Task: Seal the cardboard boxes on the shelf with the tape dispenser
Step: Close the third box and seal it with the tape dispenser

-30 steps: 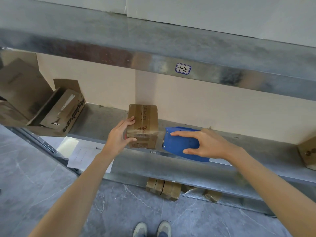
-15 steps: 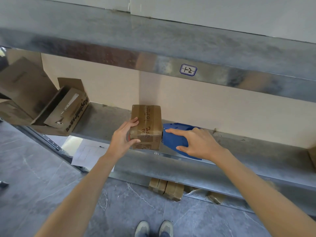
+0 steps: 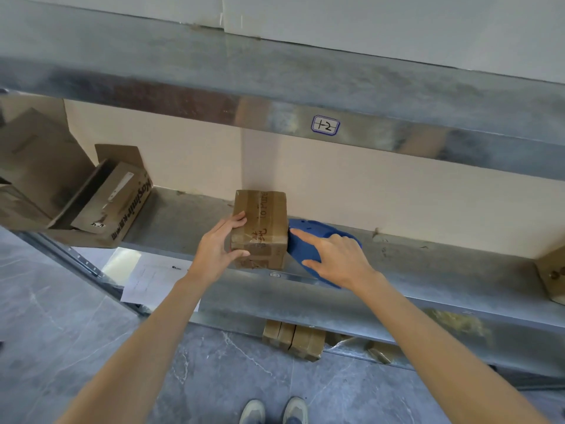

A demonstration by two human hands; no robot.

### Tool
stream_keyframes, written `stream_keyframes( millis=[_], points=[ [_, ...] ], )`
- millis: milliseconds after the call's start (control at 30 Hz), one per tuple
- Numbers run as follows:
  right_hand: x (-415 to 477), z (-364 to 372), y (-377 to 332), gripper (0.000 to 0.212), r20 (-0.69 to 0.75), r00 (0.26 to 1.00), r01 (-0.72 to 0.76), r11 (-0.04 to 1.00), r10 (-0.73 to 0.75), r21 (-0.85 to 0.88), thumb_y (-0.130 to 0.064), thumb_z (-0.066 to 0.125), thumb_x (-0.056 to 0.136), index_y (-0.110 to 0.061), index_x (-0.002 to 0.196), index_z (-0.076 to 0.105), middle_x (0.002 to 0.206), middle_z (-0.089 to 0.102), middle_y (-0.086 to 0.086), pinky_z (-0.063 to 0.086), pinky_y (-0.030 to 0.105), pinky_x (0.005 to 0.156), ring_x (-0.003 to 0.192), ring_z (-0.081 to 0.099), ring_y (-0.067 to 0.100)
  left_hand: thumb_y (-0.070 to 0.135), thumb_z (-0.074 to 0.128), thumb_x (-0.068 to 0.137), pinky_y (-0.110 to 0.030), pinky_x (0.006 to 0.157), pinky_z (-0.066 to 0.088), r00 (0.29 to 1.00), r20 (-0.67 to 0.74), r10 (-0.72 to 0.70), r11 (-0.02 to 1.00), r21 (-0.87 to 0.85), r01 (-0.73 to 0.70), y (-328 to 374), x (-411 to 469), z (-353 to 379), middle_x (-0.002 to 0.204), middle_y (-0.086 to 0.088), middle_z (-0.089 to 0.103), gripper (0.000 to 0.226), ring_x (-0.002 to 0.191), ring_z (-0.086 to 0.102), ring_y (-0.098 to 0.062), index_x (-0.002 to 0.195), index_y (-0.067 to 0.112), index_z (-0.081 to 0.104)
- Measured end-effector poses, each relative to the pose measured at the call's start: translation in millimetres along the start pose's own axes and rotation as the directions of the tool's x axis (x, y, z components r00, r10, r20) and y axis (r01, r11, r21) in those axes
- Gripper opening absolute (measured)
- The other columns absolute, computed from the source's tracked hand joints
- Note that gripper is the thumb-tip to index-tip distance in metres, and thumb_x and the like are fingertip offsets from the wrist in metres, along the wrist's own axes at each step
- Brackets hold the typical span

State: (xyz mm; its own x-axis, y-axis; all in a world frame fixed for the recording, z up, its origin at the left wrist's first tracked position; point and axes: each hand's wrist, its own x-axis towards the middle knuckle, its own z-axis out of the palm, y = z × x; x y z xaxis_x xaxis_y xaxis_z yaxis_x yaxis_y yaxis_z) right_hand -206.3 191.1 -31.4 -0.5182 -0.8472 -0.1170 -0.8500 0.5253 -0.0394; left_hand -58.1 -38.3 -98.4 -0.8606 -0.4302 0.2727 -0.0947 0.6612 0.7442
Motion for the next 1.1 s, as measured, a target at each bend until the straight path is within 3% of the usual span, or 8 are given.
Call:
stream_keyframes(
  millis=[167, 267, 400, 500, 633, 800, 967, 1100],
  points=[
    [2, 21, 24, 0.065, -0.023, 0.992, -0.114, 0.942, 0.128, 0.316, -0.043, 0.058, 0.097, -0.044, 0.152, 0.024, 0.051, 0.041, -0.005, 0.038, 0.026, 0.049, 0.044, 0.039, 0.009, 0.012, 0.089, 0.067, -0.004, 0.108, 0.028, 1.0, -0.018, -0.02, 1.0, 0.016, 0.02, 1, -2, 4, 0.143, 0.007, 0.052, 0.072, 0.131, 0.046, -0.002, 0.133, 0.013, 0.058],
    [15, 37, 35, 0.074, 0.038, 0.984, -0.174, 0.902, 0.173, 0.395, -0.026, 0.057, 0.093, -0.045, 0.153, 0.017, 0.057, 0.052, 0.004, 0.028, 0.022, 0.042, 0.044, 0.041, 0.014, 0.013, 0.089, 0.069, -0.004, 0.108, 0.027, 0.999, -0.033, -0.038, 0.999, 0.007, 0.039, 2, -5, 7, 0.144, 0.007, 0.052, 0.071, 0.131, 0.045, 0.0, 0.133, 0.014, 0.058],
    [31, 49, 41, 0.081, 0.113, 0.98, -0.196, 0.871, 0.162, 0.45, -0.019, 0.053, 0.097, -0.045, 0.154, 0.002, 0.081, 0.067, 0.02, 0.033, 0.026, 0.04, 0.046, 0.045, 0.019, 0.01, 0.088, 0.069, -0.005, 0.109, 0.028, 0.996, -0.063, -0.068, 0.998, -0.016, 0.067, 6, -7, 9, 0.145, 0.007, 0.051, 0.071, 0.132, 0.045, -0.001, 0.133, 0.015, 0.058],
    [44, 55, 44, 0.082, 0.114, 0.979, -0.205, 0.85, 0.171, 0.485, -0.02, 0.055, 0.098, -0.053, 0.15, 0.001, 0.102, 0.067, 0.023, 0.051, 0.041, 0.054, 0.061, 0.061, 0.034, 0.009, 0.088, 0.069, -0.006, 0.109, 0.028, 0.993, -0.089, -0.083, 0.996, -0.031, 0.08, 10, -9, 14, 0.146, 0.008, 0.05, 0.071, 0.132, 0.044, 0.001, 0.133, 0.014, 0.058],
    [50, 60, 44, 0.078, 0.121, 0.975, -0.222, 0.854, 0.186, 0.471, -0.023, 0.057, 0.098, -0.05, 0.151, 0.006, 0.117, 0.064, 0.022, 0.056, 0.046, 0.073, 0.087, 0.065, 0.038, 0.009, 0.089, 0.068, -0.012, 0.114, 0.028, 0.988, -0.114, -0.1, 0.995, -0.038, 0.096, 13, -10, 19, 0.146, 0.009, 0.05, 0.073, 0.135, 0.043, 0.0, 0.134, 0.014, 0.058],
    [49, 58, 46, 0.077, 0.137, 0.977, -0.21, 0.839, 0.163, 0.502, -0.035, 0.059, 0.097, -0.048, 0.152, 0.008, 0.119, 0.063, 0.014, 0.056, 0.045, 0.077, 0.089, 0.064, 0.03, 0.013, 0.09, 0.068, -0.013, 0.114, 0.029, 0.988, -0.108, -0.112, 0.994, -0.026, 0.11, 13, -9, 17, 0.147, 0.011, 0.049, 0.075, 0.135, 0.043, 0.001, 0.135, 0.016, 0.057],
    [37, 37, 52, 0.074, 0.062, 0.982, -0.19, 0.934, 0.18, 0.303, -0.049, 0.054, 0.096, -0.041, 0.155, 0.01, 0.078, 0.057, 0.004, 0.05, 0.039, 0.063, 0.07, 0.057, 0.025, 0.019, 0.09, 0.069, -0.011, 0.113, 0.029, 0.995, -0.06, -0.084, 0.996, -0.002, 0.084, 9, -9, 11, 0.147, 0.015, 0.047, 0.077, 0.134, 0.042, 0.004, 0.138, 0.019, 0.055],
    [30, 20, 48, 0.074, -0.124, 0.983, -0.106, 0.974, 0.132, 0.198, -0.05, 0.061, 0.093, -0.031, 0.154, 0.024, 0.126, 0.054, 0.002, 0.05, 0.037, 0.079, 0.114, 0.051, 0.024, 0.025, 0.089, 0.071, -0.024, 0.116, 0.032, 0.998, 0.006, -0.062, 0.998, 0.028, 0.061, 5, -7, 2, 0.149, 0.017, 0.045, 0.08, 0.138, 0.04, 0.002, 0.142, 0.024, 0.052]
  ],
)
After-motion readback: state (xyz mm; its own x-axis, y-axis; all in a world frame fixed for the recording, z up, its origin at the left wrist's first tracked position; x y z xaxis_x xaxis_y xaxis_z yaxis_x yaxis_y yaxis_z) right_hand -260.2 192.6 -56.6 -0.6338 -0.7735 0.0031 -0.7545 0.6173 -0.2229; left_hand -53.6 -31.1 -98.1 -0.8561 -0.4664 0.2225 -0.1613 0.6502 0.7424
